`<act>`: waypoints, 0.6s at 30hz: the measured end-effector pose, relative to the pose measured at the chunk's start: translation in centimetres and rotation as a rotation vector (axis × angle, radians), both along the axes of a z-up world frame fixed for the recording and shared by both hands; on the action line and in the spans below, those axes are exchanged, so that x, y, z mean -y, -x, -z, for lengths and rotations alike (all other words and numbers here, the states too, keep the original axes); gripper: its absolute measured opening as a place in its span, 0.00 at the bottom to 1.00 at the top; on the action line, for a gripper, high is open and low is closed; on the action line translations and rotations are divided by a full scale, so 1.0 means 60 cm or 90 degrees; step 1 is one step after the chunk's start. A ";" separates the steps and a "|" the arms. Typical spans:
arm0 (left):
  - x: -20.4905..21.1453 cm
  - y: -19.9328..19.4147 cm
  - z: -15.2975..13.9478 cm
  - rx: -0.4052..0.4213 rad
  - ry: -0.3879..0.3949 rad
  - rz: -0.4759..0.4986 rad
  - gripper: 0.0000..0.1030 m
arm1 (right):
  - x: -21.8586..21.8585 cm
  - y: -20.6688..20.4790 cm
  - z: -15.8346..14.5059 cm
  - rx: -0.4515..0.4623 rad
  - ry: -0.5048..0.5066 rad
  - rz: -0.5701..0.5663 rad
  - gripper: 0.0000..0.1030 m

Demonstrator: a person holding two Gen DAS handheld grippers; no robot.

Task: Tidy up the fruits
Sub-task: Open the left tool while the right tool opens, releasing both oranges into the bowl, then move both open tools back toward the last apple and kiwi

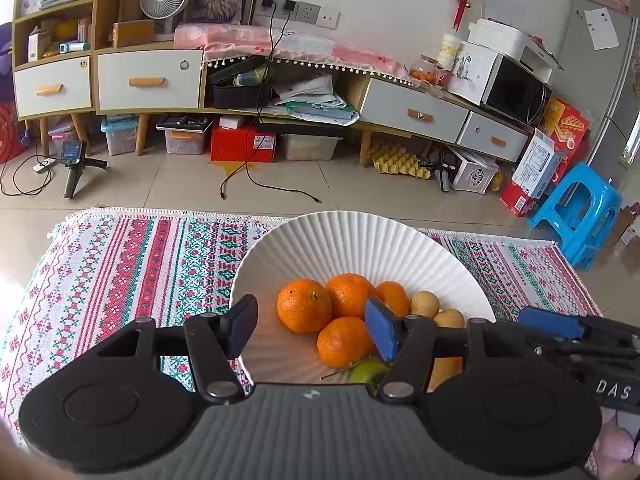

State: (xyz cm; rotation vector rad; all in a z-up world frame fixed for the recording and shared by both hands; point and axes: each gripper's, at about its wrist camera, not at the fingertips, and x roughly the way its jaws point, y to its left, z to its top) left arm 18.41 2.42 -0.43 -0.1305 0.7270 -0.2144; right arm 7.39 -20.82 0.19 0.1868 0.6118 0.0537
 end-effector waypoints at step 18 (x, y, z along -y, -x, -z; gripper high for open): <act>-0.030 0.104 -0.012 -0.001 -0.028 -0.021 0.88 | -0.012 0.044 0.002 -0.019 0.020 0.058 0.73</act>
